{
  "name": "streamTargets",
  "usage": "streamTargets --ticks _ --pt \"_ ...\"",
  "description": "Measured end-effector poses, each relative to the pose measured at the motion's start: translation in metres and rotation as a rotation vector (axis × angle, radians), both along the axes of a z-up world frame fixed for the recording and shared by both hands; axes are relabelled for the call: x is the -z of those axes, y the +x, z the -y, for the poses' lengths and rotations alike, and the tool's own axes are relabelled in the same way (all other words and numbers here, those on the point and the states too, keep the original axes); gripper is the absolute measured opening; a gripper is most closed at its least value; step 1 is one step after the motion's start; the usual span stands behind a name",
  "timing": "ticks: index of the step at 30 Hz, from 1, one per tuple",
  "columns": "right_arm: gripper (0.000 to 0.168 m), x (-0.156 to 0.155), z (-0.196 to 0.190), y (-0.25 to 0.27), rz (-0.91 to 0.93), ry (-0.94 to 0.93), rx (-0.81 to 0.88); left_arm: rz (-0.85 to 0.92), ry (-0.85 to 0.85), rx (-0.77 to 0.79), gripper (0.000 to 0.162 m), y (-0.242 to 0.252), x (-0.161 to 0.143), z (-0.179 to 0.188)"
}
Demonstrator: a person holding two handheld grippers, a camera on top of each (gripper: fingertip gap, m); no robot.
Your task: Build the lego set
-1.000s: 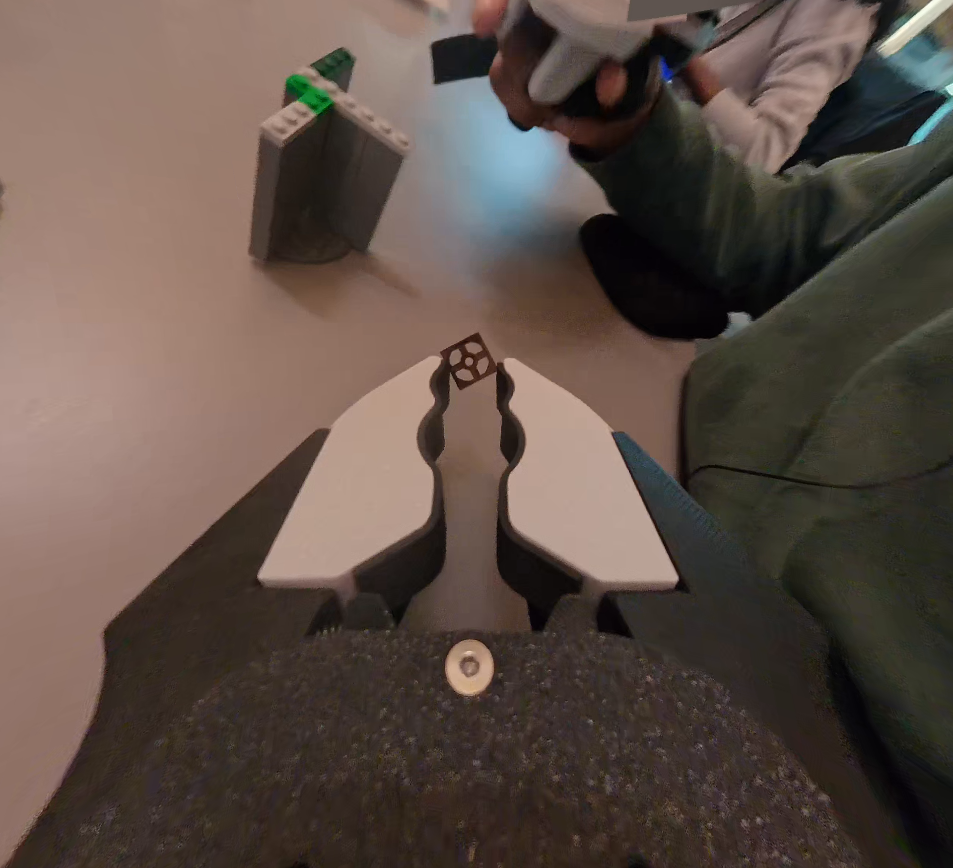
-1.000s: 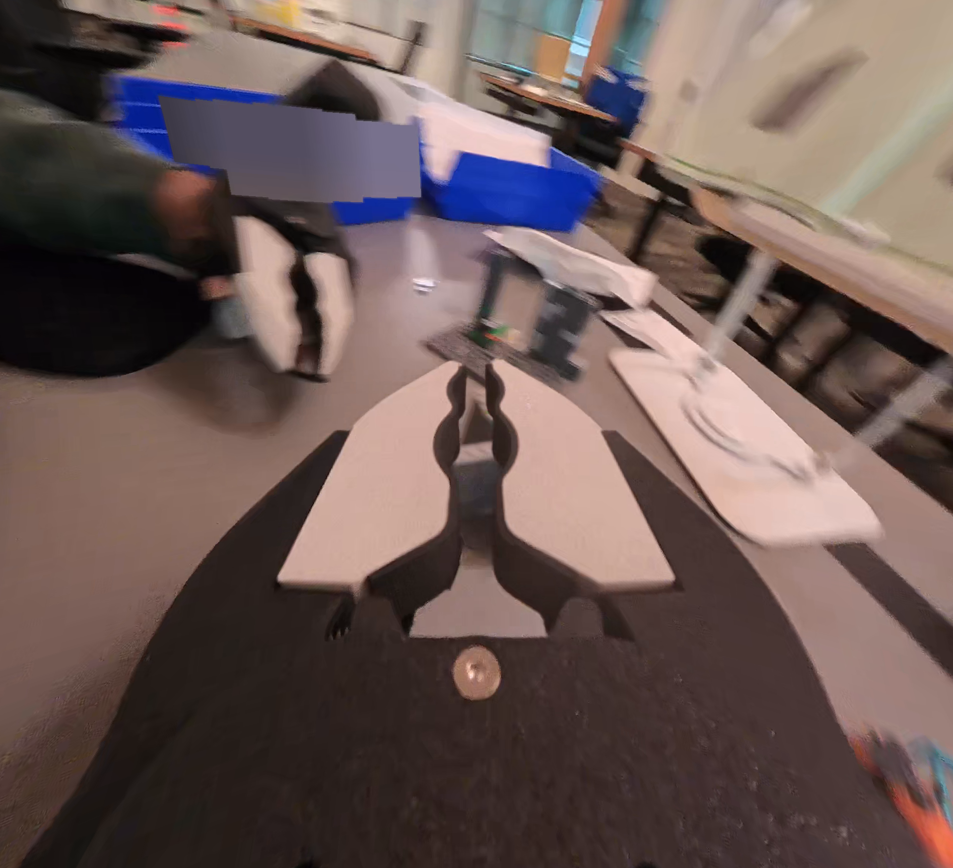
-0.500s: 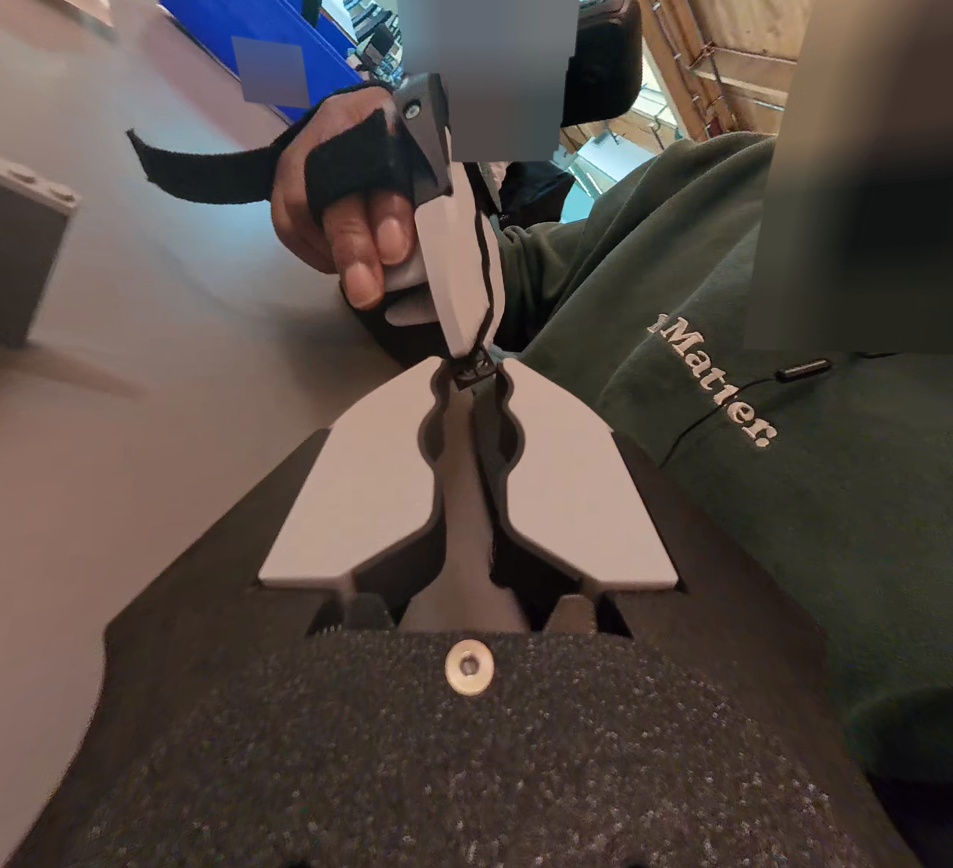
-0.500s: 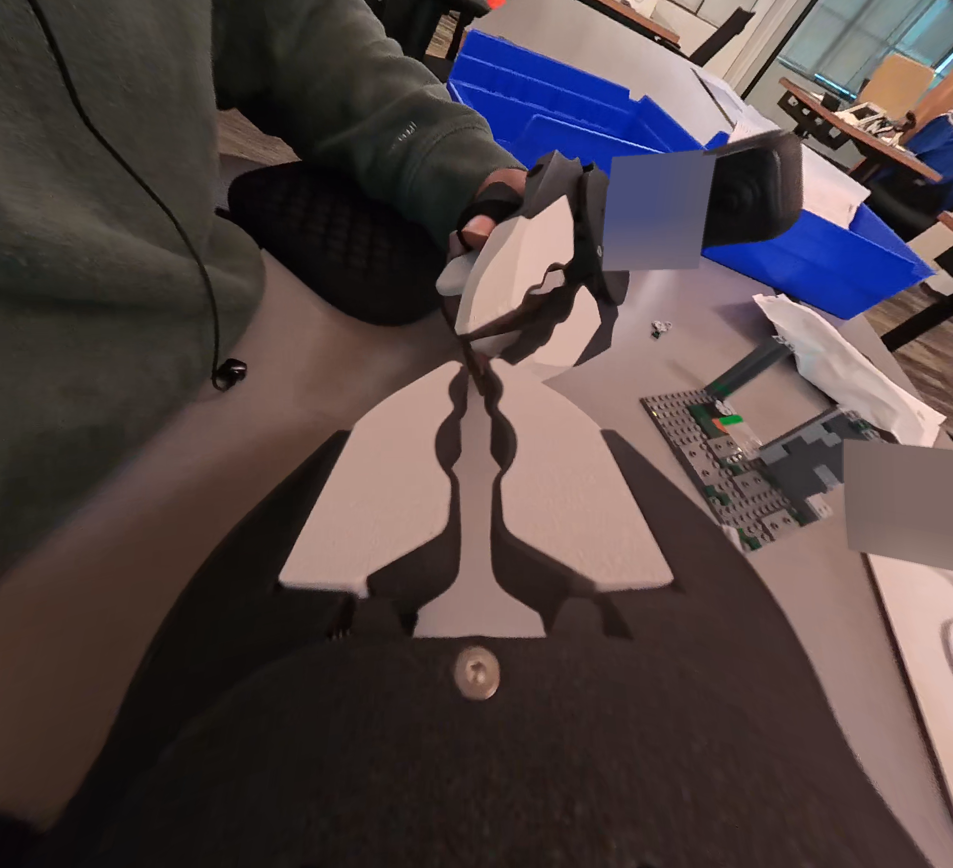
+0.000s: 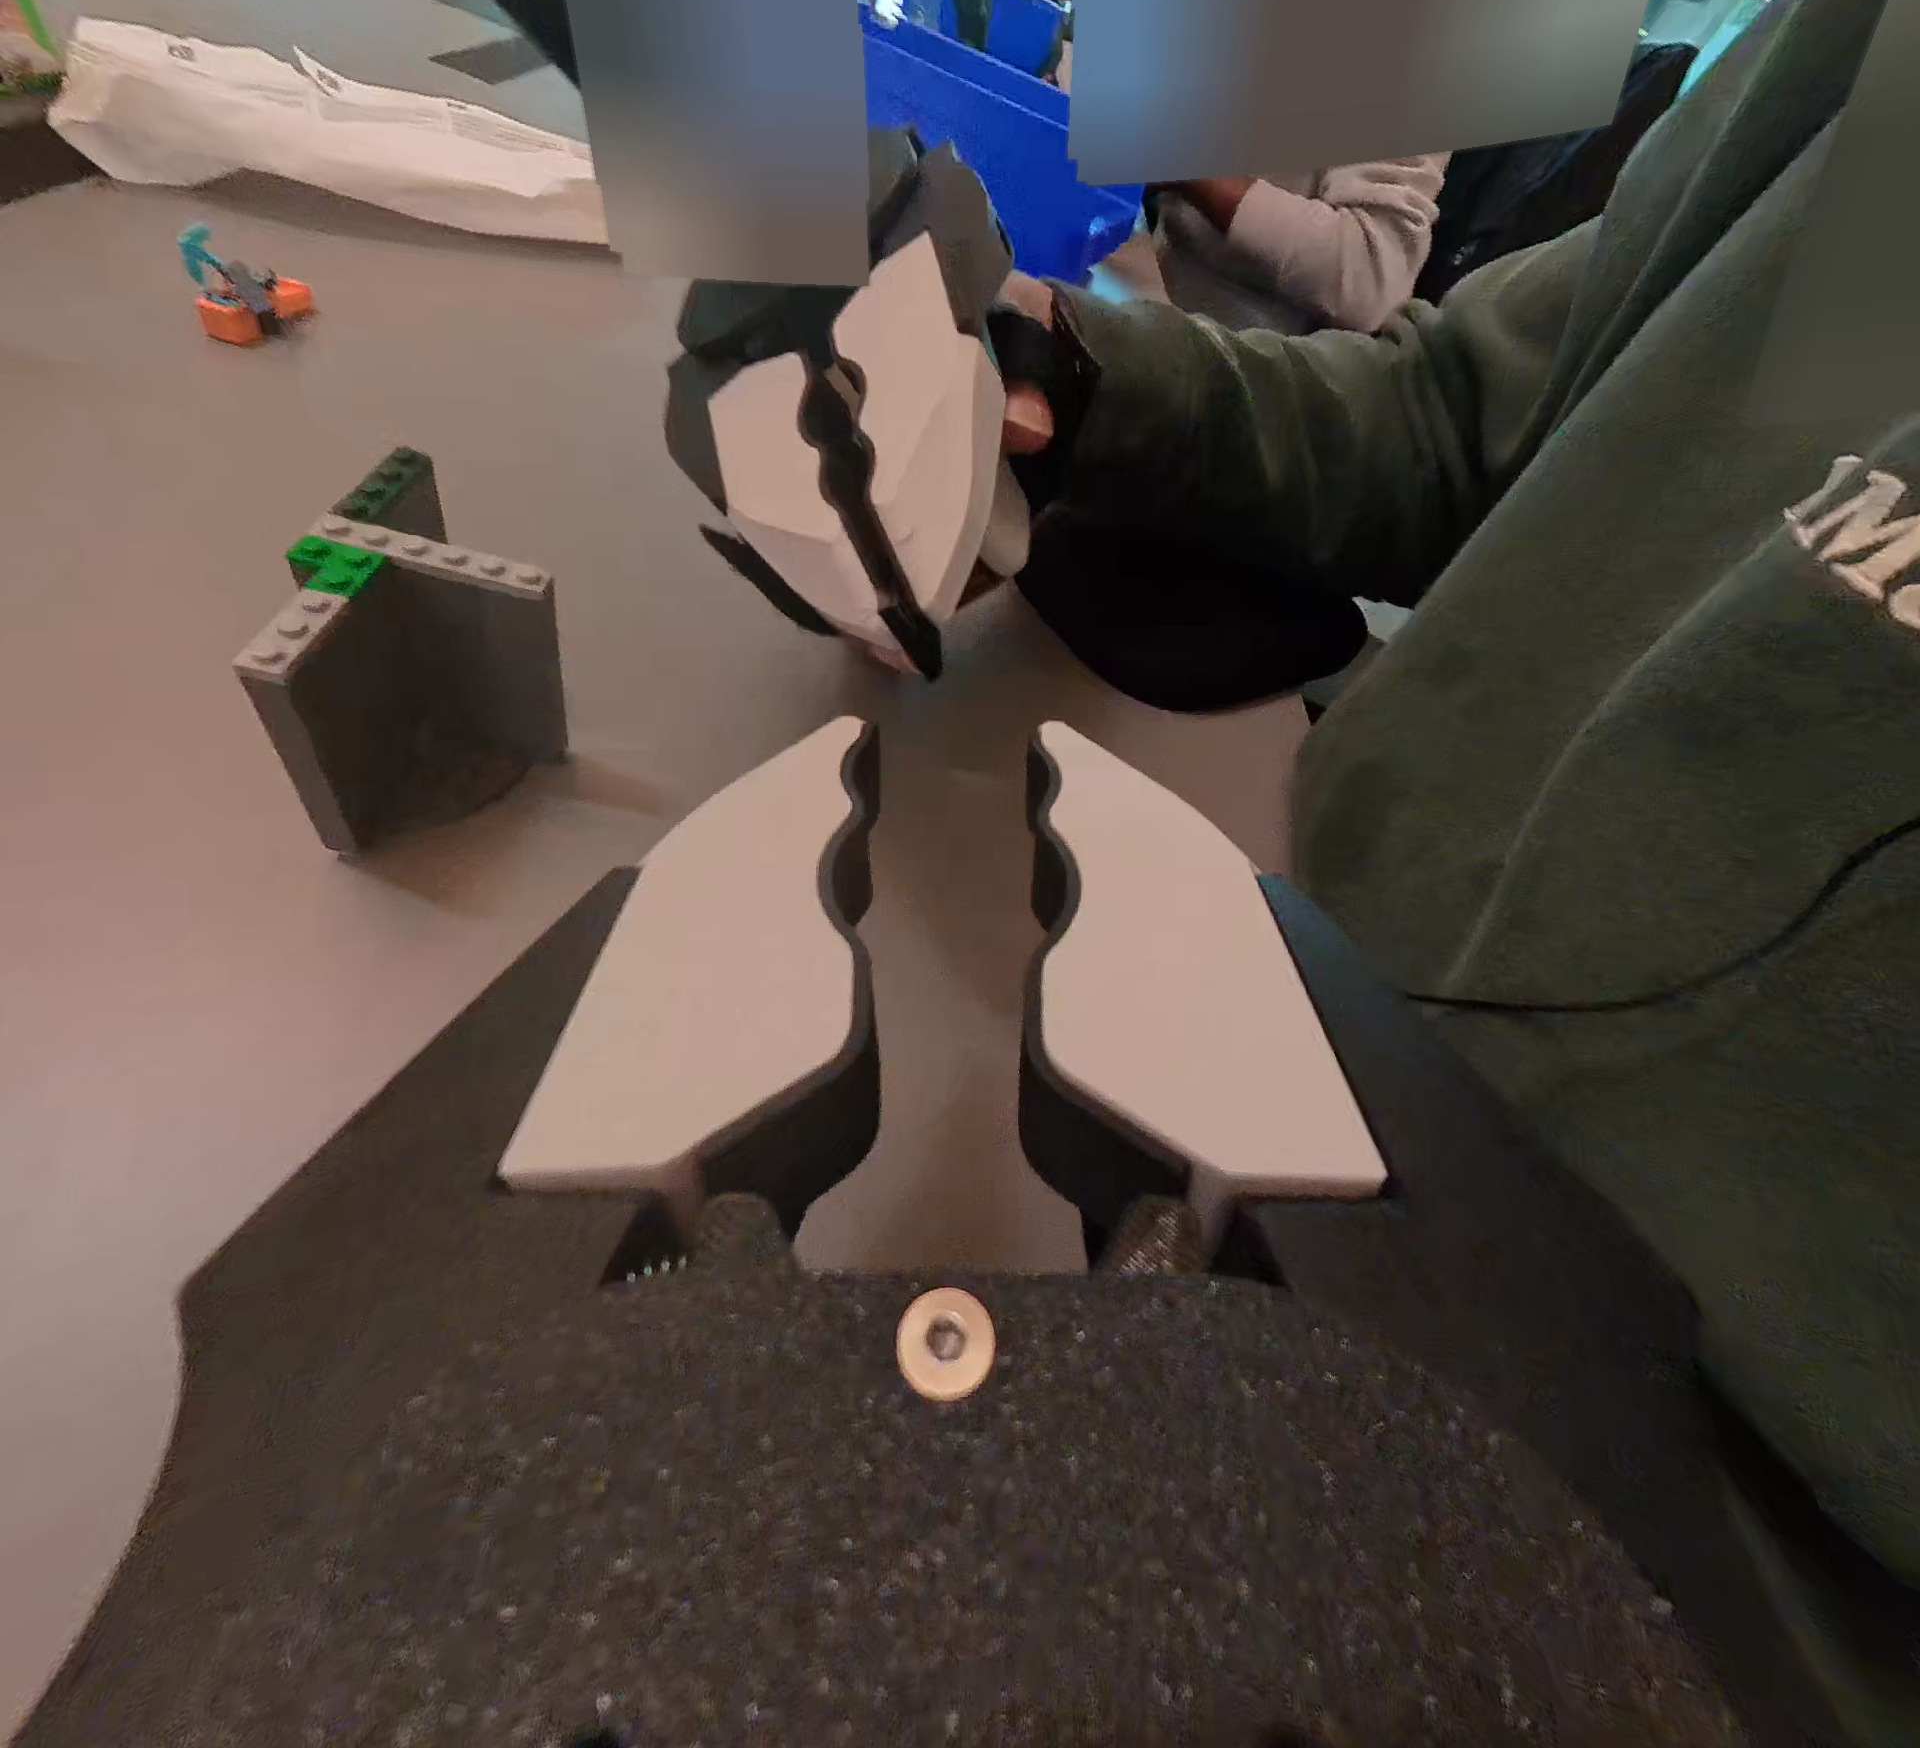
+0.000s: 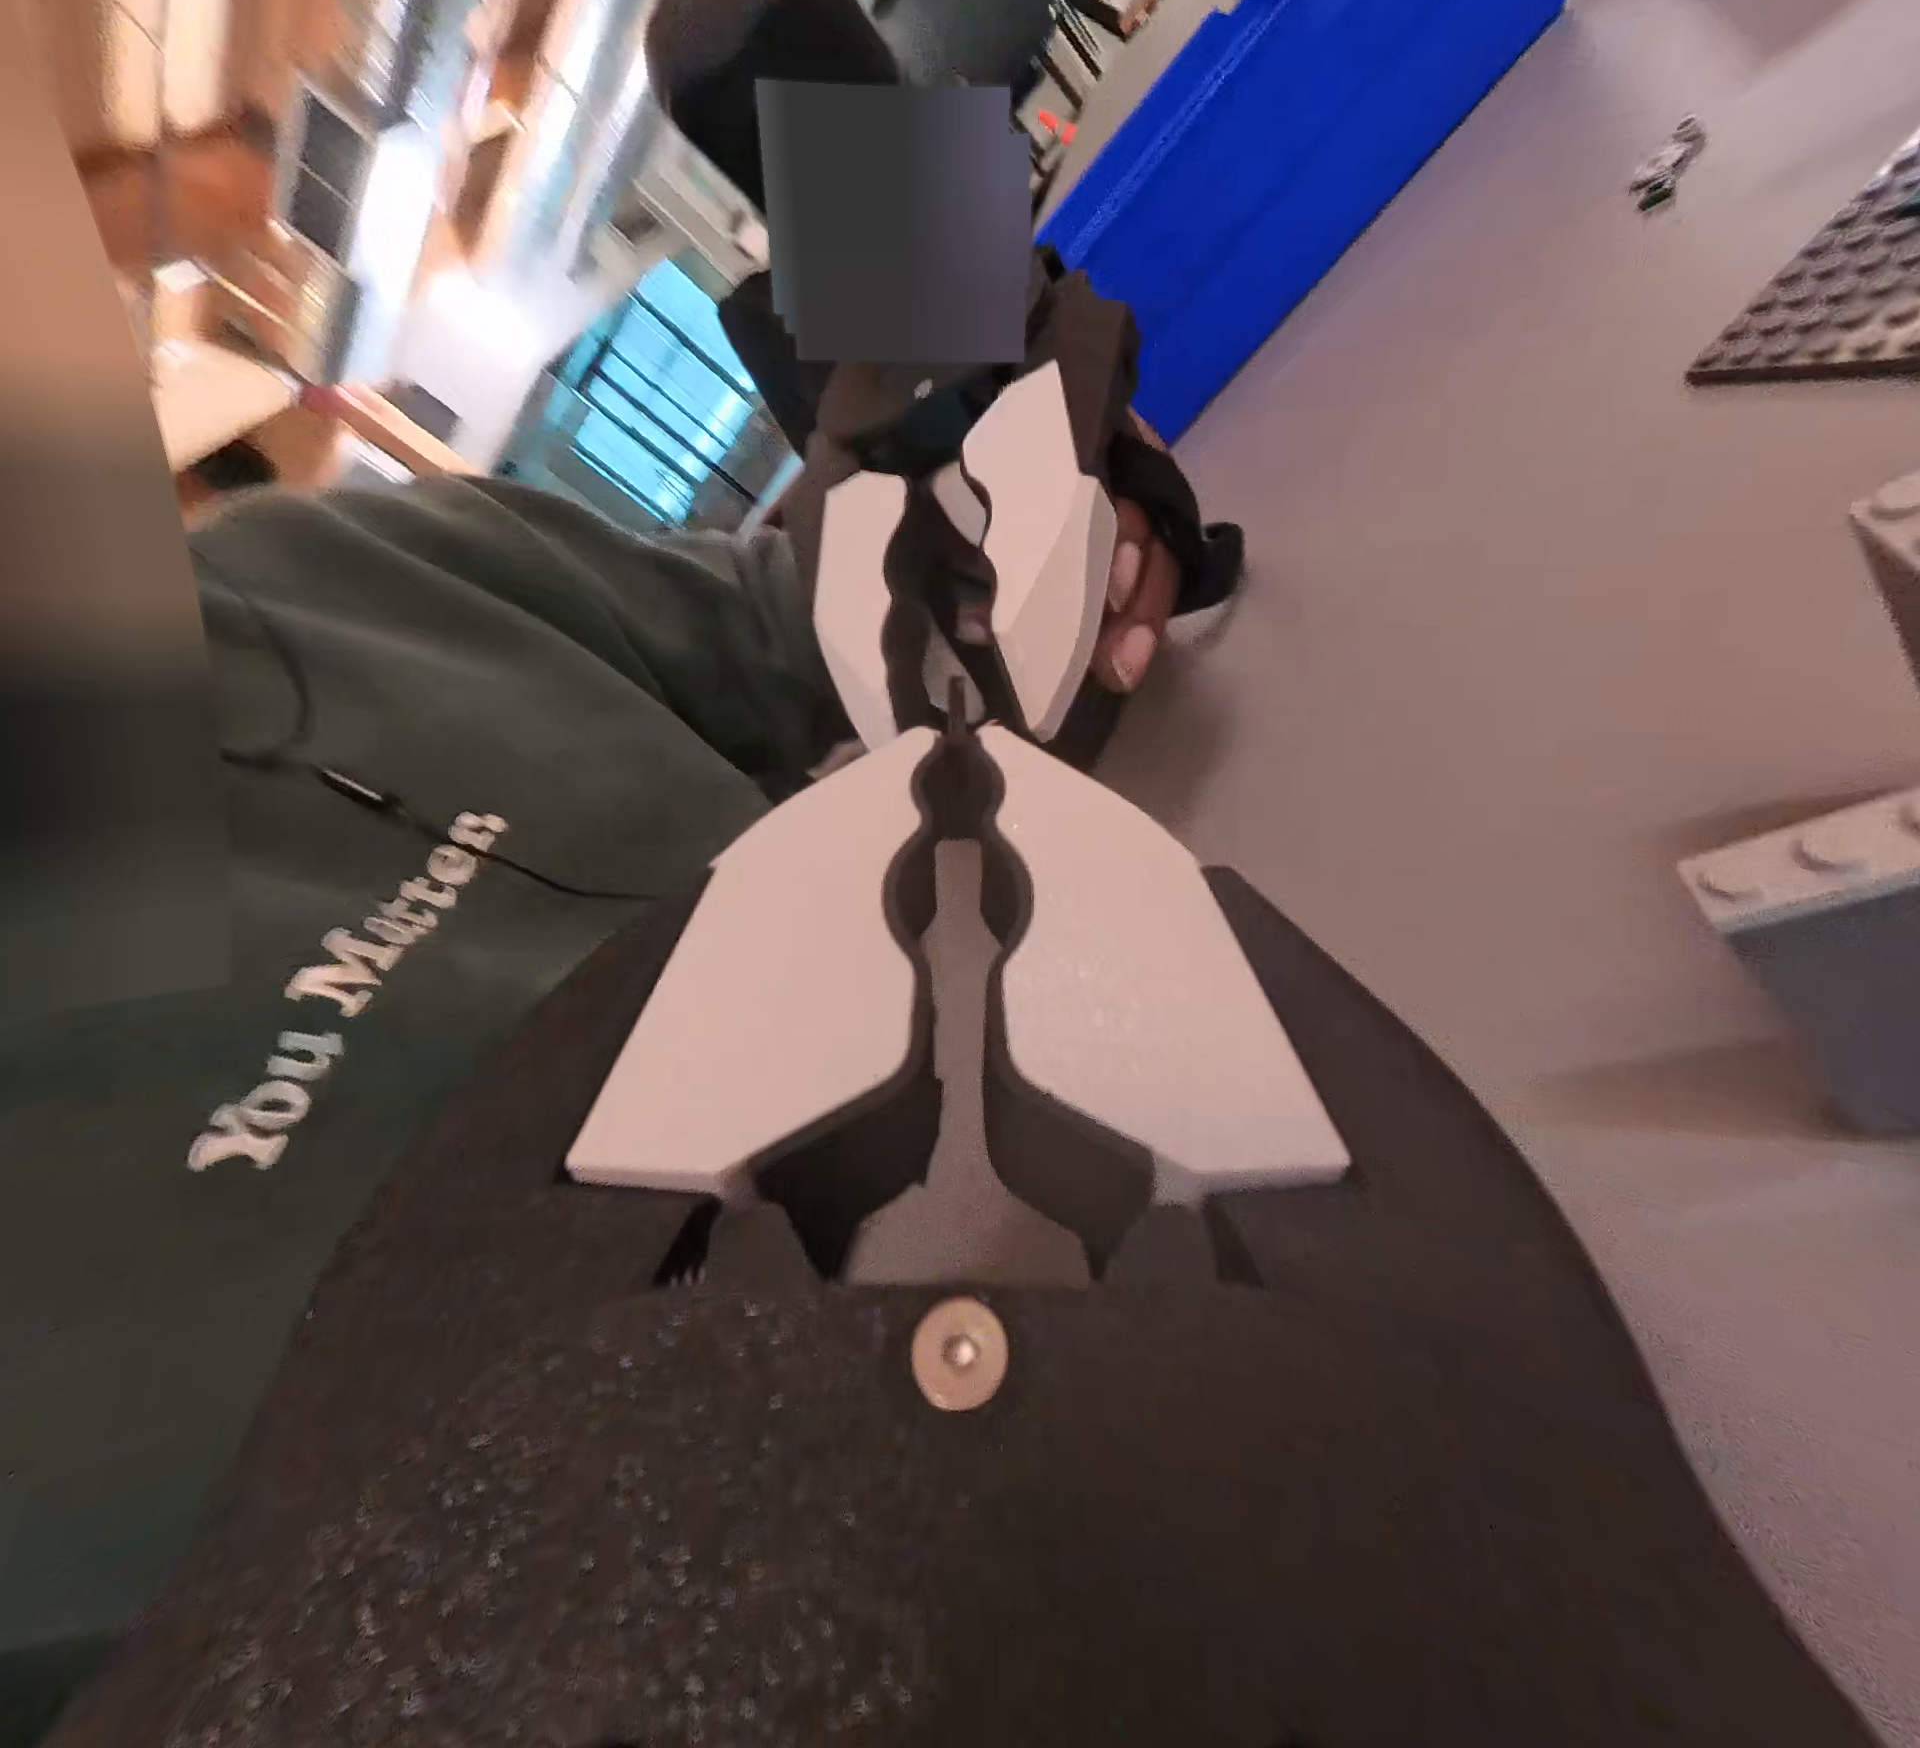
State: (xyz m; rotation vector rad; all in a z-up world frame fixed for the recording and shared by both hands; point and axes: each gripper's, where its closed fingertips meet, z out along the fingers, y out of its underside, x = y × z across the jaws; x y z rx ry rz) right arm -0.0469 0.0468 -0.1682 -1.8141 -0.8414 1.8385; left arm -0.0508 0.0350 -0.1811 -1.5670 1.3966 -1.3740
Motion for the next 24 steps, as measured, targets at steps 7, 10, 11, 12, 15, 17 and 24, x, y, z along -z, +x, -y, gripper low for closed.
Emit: streamTargets --ticks 7,10,11,12,15,17,24 --pt "0.002 -0.025 -0.003 0.005 -0.2 -0.206 -0.019 0.049 0.068 -0.073 0.026 0.008 -0.015 -0.01" --pt "0.002 -0.031 -0.002 0.005 -0.242 -0.247 -0.033 0.079 0.13 -0.101 0.027 0.011 -0.025 -0.013" --pt "0.002 -0.032 -0.002 0.005 -0.248 -0.256 -0.036 0.086 0.147 -0.103 0.027 0.012 -0.028 -0.013" --pt "0.002 -0.033 -0.001 0.005 -0.253 -0.262 -0.041 0.095 0.162 -0.105 0.027 0.013 -0.03 -0.013" --pt "0.002 -0.033 0.001 0.004 -0.256 -0.282 -0.051 0.117 0.187 -0.099 0.027 0.015 -0.036 -0.011" --pt "0.002 -0.033 0.001 0.003 -0.258 -0.295 -0.05 0.124 0.192 -0.097 0.027 0.016 -0.038 -0.011" --pt "0.002 -0.033 0.002 0.003 -0.25 -0.321 -0.058 0.14 0.212 -0.094 0.025 0.018 -0.04 -0.01"
